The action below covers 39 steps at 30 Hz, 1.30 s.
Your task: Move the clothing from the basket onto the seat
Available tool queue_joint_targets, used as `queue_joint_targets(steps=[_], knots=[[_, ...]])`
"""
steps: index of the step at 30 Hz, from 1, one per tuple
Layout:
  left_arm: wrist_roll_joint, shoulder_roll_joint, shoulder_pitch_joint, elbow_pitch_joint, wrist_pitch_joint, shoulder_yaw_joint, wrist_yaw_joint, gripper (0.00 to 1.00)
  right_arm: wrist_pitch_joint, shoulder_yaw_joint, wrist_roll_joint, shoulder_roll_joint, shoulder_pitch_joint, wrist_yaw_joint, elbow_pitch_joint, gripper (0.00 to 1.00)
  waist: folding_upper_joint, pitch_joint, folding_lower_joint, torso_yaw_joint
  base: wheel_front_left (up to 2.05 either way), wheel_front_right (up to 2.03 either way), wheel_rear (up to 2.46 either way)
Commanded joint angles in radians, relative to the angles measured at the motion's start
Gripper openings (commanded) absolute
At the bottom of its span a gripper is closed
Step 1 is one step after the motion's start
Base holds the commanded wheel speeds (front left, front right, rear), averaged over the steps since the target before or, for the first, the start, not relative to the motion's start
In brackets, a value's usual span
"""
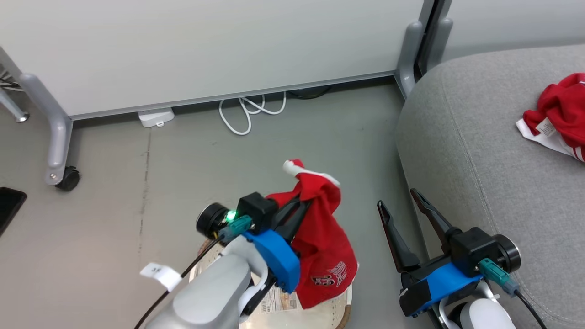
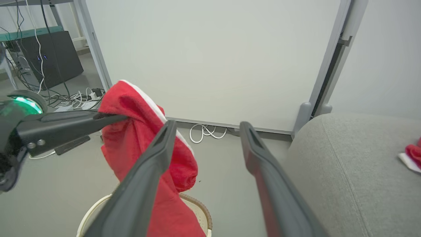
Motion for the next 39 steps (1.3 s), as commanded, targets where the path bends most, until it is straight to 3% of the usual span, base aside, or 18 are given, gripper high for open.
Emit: queue_joint_targets(steps=[1, 17, 39], knots=[[-0.009, 0.001, -0.038, -0.011, 0.001, -0.017, -0.002, 0.00, 0.003, -0.003, -0.002, 0.000, 0.013, 0.000, -0.004, 1.00, -0.0001, -0.010, 0.0001, 0.011, 0.00, 0.00, 0.00], [-0.122, 0.012, -0.221, -0.048, 0.029, -0.092, -0.002, 0.00, 0.011, 0.021, 0.015, 0.000, 0.032, 0.000, 0.010, 1.00, -0.0001, -0.060, 0.0001, 0.005, 0.00, 0.00, 0.00], [-0.170, -0.008, -0.296, -0.025, 0.036, -0.165, -0.002, 0.00, 0.013, 0.035, 0.021, 0.000, 0.027, 0.001, 0.019, 1.00, -0.0001, -0.079, 0.0001, -0.006, 0.00, 0.00, 0.00]])
